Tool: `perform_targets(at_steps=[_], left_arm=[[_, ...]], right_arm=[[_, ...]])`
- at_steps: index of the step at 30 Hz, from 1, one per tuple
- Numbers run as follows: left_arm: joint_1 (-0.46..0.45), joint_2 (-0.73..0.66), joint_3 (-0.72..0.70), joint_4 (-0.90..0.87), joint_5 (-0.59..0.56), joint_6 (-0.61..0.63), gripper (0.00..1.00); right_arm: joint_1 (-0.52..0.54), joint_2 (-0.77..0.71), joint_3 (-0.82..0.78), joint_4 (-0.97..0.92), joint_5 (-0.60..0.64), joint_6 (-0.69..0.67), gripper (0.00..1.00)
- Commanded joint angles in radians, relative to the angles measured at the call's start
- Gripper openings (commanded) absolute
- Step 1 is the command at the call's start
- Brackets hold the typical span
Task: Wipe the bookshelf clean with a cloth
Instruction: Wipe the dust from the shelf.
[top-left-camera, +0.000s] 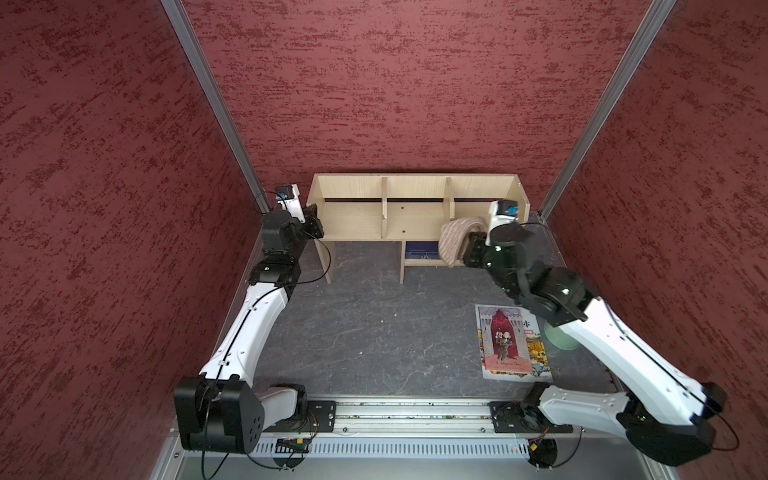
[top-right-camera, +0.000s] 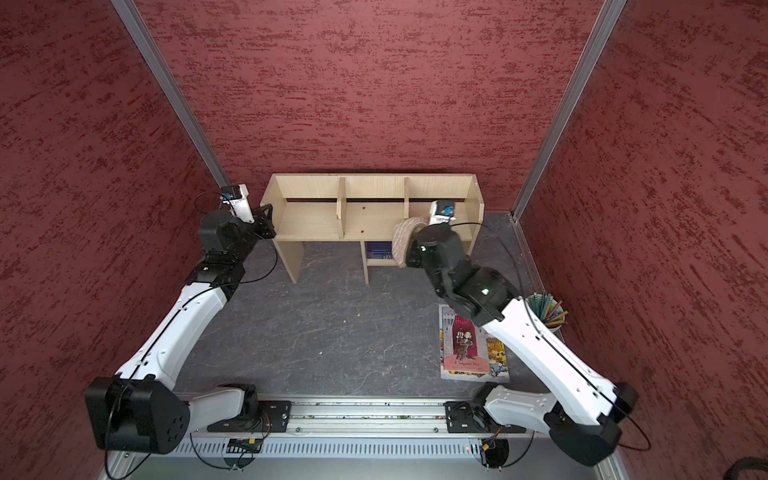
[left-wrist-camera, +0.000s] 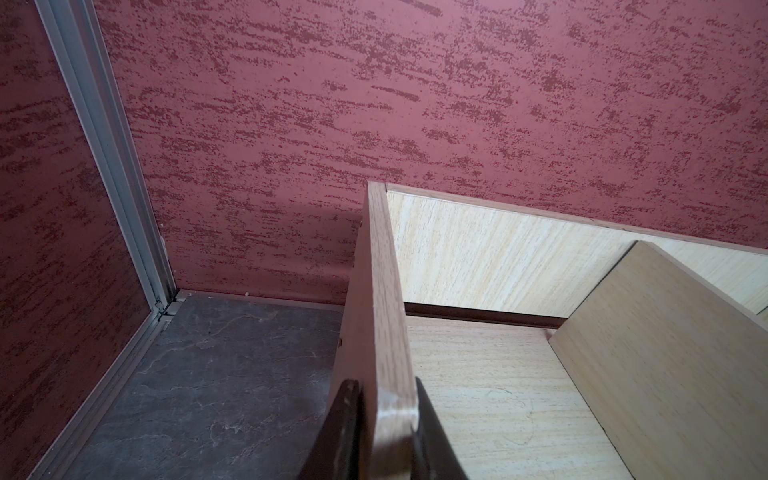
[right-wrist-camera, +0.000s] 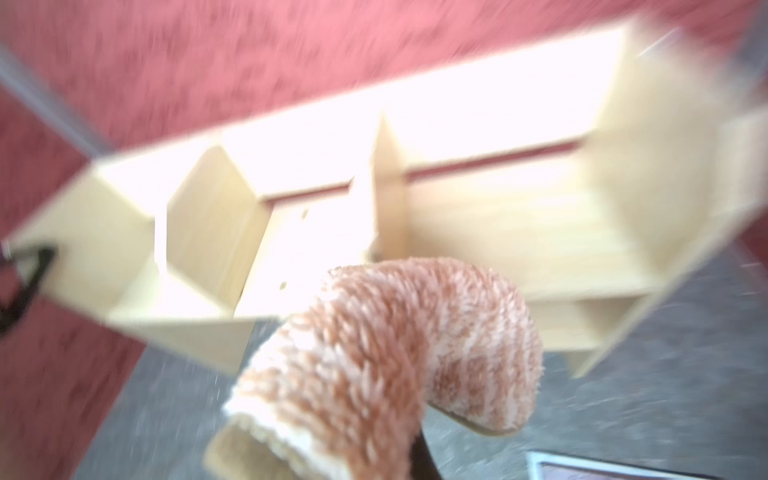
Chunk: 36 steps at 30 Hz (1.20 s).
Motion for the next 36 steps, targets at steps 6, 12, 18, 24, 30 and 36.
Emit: perform_targets(at_steps=[6,12,18,24,30,36], left_arm=[[-0.026,0.037,-0.034,-0.086,0.113,-0.129,0.00],[-0.025,0.037,-0.028,-0.096,0.108,-0.121,0.00],[-0.026,0.037,-0.025,-0.097,0.115,-0.125,0.00],[-0.026,0.041,-0.024,-0.096,0.121,-0.129,0.00],[-0.026,0.033,-0.025,-0.098,0.115,-0.127,0.00],[-0.026,0.039,-0.029,-0.095,0.117,-0.128,0.00]], right_arm=[[-0.205,0.422,0.417,-0.299,-0.111,-0.089,0.00],[-0.293,0.508,0.413,-0.301,-0.200,-0.014,0.01],[-0.325,0.466,0.374,-0.347,-0.162,-0.017,0.47],[-0.338,0.405,0.397,-0.349,-0.196,-0.041,0.76],[-0.338,0.391,0.397,-0.256,-0.312,-0.030,0.92],[-0.340,0.466,0.406,-0.195,-0.311,-0.005,0.90]])
